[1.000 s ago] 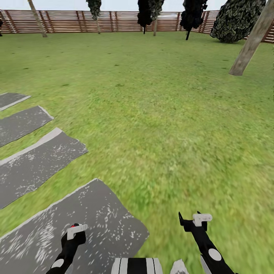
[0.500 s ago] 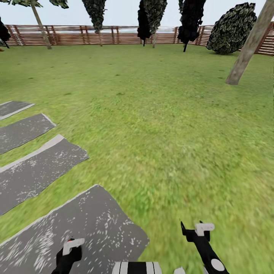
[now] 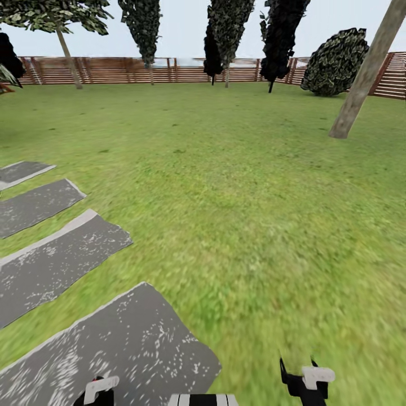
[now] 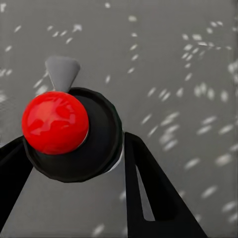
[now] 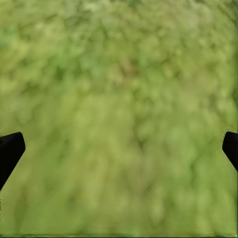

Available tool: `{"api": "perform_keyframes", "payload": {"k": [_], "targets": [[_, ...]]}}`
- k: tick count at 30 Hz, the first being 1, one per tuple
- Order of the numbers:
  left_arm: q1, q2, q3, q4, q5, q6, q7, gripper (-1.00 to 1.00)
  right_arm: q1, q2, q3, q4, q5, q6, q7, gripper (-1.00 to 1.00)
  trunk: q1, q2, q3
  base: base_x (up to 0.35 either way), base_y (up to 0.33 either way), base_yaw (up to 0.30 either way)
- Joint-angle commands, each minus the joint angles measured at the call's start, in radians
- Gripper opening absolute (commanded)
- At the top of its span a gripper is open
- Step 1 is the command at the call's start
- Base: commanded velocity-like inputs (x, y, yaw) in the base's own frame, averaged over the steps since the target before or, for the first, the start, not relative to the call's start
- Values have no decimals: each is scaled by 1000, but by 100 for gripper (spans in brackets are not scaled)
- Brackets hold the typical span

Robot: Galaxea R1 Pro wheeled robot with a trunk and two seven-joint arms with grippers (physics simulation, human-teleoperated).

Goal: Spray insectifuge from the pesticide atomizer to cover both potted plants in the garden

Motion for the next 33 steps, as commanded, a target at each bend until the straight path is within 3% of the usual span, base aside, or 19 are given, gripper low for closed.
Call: {"api": "perform_keyframes", "payload": {"k": [1, 6, 17, 33], "targets": [[0, 0, 1, 2, 1, -3, 0, -100, 1, 0, 0, 27, 0, -10, -3, 100, -1, 0, 3, 0, 0, 0], [2, 0, 2, 6, 2, -2, 2, -100, 4, 3, 3, 97, 2, -22, 0, 100, -3, 1, 23, 0, 0, 0], [9, 0, 3, 9, 3, -6, 4, -100, 4, 10, 7, 119, 5, -23, 3, 100, -8, 4, 65, 0, 0, 0], [11, 0, 2, 9, 2, -6, 4, -100, 4, 12, 7, 138, 5, -23, 3, 100, -69, 116, 115, 0, 0, 0]]}}
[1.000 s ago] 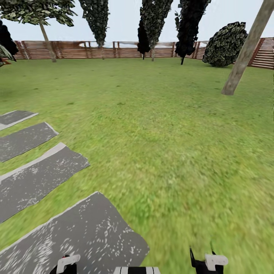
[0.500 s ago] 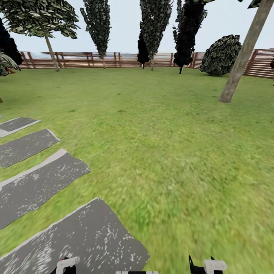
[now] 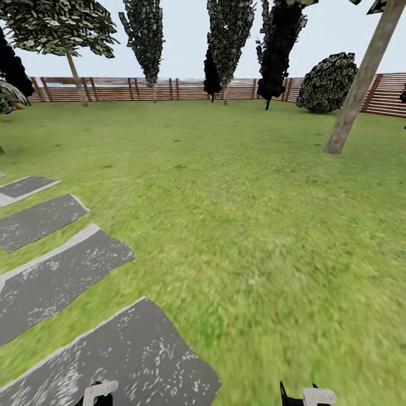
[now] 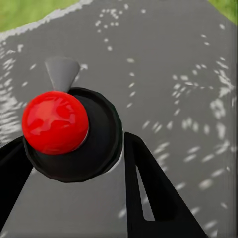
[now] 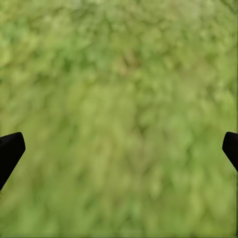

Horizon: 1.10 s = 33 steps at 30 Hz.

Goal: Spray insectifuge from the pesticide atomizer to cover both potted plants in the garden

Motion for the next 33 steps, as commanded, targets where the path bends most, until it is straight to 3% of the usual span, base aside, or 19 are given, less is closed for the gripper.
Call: {"api": "perform_keyframes", "payload": {"k": [1, 9, 15, 33], "targets": [[0, 0, 0, 1, 1, -3, 0, -100, 0, 0, 1, 1, 0, -3, -3, 100, -4, 7, 2, 0, 0, 0], [0, 0, 0, 1, 2, -3, 0, -100, 0, 0, 1, 1, 0, -3, -3, 100, -35, 63, 28, 0, 0, 17], [0, -1, 1, 0, 2, -3, 0, -100, 0, 0, 1, 1, 1, -3, -4, 100, -58, 105, 51, 0, 0, 194], [-1, -3, 4, -1, 6, -2, 2, -100, 0, 0, 1, 2, 1, -3, -4, 100, -58, 105, 62, 0, 0, 260]]}}
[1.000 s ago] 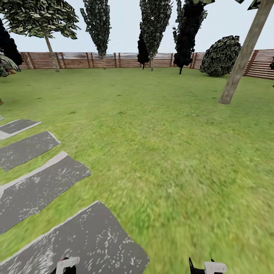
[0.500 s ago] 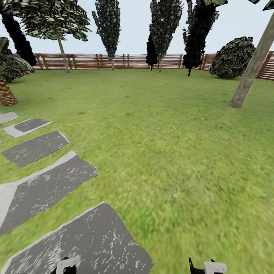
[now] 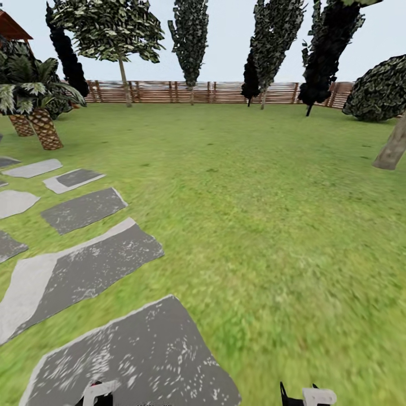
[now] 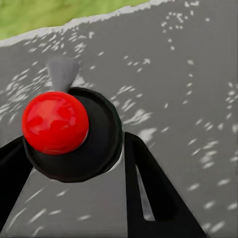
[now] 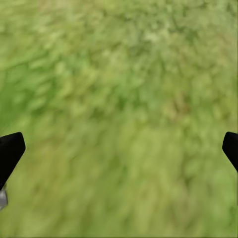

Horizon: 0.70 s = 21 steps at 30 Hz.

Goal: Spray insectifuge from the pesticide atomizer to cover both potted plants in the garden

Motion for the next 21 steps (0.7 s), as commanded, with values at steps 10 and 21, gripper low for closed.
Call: {"api": "perform_keyframes", "payload": {"k": [10, 21], "targets": [[-1, -2, 0, 1, 2, -6, -1, -100, 0, 0, 1, 0, 1, -3, -3, 100, 0, 0, 5, 0, 0, 261], [0, 57, 4, -13, 23, -21, -4, -100, 0, 0, 1, 0, 1, -3, -4, 100, 0, 0, 11, 0, 0, 261]]}}
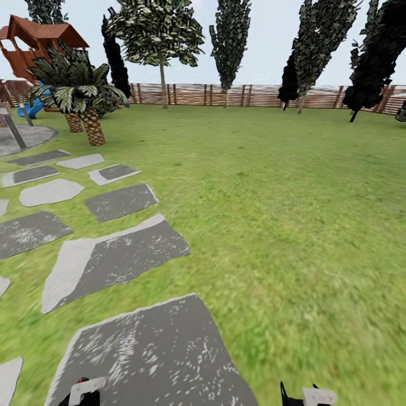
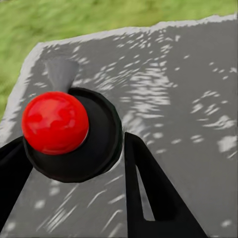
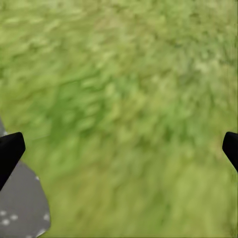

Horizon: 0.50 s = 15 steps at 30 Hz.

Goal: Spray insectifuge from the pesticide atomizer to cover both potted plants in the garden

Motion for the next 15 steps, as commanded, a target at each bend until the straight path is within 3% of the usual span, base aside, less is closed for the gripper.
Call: {"api": "perform_keyframes", "payload": {"k": [1, 7, 10, 15], "targets": [[-3, 4, -5, -2, 4, -6, -5, -100, 0, 0, 1, 0, 1, -3, -3, 100, 0, 0, 0, 0, 0, 261], [-27, -8, -13, -28, -7, 3, -11, -100, 0, 0, 1, 0, 2, -3, -3, 100, 0, 0, 3, 0, 0, 261], [-51, -15, -13, -117, -7, 22, -10, -100, 0, 0, 1, 0, 1, -3, -3, 100, 0, 0, 5, 0, 0, 261], [-53, -15, -11, -272, -7, 119, -11, -100, 0, 0, 1, 0, 1, -3, -3, 100, 0, 0, 8, 0, 0, 261]]}}
